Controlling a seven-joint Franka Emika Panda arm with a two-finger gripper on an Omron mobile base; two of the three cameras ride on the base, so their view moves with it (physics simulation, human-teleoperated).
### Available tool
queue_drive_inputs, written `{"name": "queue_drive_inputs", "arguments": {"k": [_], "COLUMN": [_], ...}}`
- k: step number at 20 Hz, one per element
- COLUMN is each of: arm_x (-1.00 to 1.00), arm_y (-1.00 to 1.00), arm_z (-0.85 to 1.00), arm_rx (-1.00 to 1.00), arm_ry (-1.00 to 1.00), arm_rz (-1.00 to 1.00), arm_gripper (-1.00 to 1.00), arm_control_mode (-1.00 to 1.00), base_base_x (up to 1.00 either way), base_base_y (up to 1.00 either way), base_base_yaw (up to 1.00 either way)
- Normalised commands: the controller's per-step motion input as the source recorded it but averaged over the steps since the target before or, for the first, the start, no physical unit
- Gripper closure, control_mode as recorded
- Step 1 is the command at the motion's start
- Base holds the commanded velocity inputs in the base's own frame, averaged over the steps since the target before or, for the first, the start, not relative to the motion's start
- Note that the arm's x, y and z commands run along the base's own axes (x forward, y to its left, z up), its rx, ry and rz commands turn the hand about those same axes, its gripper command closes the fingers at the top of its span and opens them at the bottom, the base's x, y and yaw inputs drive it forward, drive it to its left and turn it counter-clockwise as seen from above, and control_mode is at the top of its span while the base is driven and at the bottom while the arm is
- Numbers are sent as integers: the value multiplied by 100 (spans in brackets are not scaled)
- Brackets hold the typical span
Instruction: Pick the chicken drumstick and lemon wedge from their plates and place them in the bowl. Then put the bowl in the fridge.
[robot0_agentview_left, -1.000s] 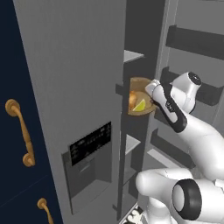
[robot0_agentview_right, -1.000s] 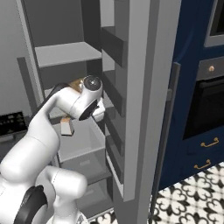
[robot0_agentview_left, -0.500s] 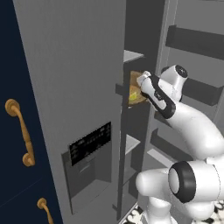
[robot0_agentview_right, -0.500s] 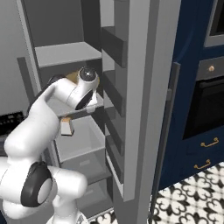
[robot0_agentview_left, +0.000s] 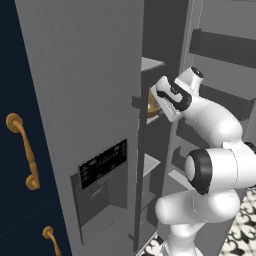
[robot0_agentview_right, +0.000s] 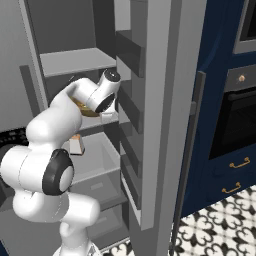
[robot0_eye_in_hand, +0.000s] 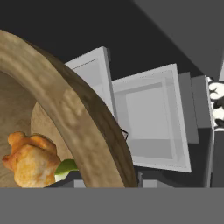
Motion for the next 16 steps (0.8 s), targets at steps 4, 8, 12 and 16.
{"name": "queue_drive_inputs", "arguments": {"k": [4,8,12,16], "arm_x": [23,76,77,72], "arm_y": [3,18,39,38], "arm_z": [-50,-9,-30,-51], "arm_rx": [0,0,0,0], "arm_ry": [3,0,2,12], "arm_rz": [0,-3,-3,-1], "arm_gripper": [100,100,100,100], "arm_control_mode": [-100,-100,-100,-100], "base_base_x": [0,0,0,0], "base_base_y": [0,0,0,0], "base_base_yaw": [0,0,0,0]}}
